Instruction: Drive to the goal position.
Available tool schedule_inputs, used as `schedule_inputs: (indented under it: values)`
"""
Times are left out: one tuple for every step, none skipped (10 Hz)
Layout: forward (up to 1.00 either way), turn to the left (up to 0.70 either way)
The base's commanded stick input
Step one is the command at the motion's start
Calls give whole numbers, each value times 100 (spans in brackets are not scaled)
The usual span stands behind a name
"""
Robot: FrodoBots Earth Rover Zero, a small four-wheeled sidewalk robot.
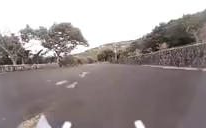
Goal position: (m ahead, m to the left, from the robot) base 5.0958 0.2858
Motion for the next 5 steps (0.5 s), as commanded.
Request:
schedule_inputs:
  values:
    - [70, 0]
    - [70, 0]
    - [70, 0]
    - [70, 0]
    - [70, 0]
